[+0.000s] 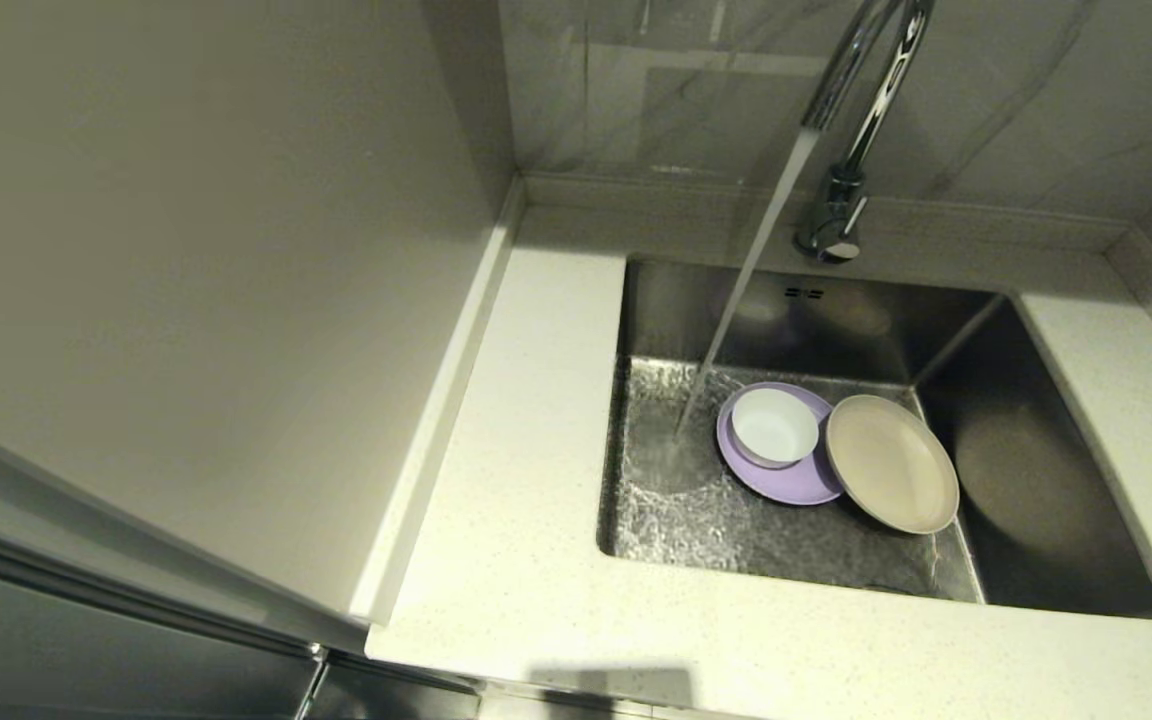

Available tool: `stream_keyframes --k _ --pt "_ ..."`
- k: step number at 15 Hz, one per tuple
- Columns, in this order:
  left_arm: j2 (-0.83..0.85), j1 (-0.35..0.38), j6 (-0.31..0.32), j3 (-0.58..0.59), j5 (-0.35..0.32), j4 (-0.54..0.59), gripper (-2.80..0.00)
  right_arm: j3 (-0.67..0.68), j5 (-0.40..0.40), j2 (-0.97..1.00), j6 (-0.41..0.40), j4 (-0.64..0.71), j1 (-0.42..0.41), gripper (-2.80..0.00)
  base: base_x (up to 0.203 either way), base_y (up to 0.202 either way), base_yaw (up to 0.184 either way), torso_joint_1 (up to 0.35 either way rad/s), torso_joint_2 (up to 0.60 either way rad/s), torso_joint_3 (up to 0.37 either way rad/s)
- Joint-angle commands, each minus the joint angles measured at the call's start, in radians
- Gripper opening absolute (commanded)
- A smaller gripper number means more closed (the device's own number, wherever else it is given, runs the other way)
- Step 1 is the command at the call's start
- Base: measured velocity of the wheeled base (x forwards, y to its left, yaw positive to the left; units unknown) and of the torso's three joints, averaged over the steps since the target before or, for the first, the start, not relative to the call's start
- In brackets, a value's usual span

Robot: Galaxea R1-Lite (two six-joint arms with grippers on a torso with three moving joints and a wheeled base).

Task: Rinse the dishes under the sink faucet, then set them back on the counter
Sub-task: Turn off the faucet

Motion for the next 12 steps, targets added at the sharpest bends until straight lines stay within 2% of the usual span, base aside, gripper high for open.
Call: stream_keyframes --k 1,4,9,12 --pt "-0.003 0.000 -0.001 0.000 0.000 -0.001 -2.80 -0.139 0.026 0.172 -0.001 0.044 0.000 -2.80 0.000 0.000 0.000 0.000 0.00 0.000" --pt "-0.003 0.000 -0.001 0.000 0.000 -0.001 -2.80 -0.240 0.168 0.423 -0.003 0.059 0.000 -2.80 0.000 0.000 0.000 0.000 0.00 0.000" --pt "-0.003 0.000 -0.001 0.000 0.000 -0.001 -2.80 -0.309 0.376 0.751 -0.006 0.062 -0.002 -2.80 0.000 0.000 0.000 0.000 0.00 0.000" --pt "-0.003 0.000 0.001 0.000 0.000 -0.001 -2.80 -0.407 0.460 0.945 -0.006 0.065 -0.011 -2.80 0.000 0.000 0.000 0.000 0.00 0.000"
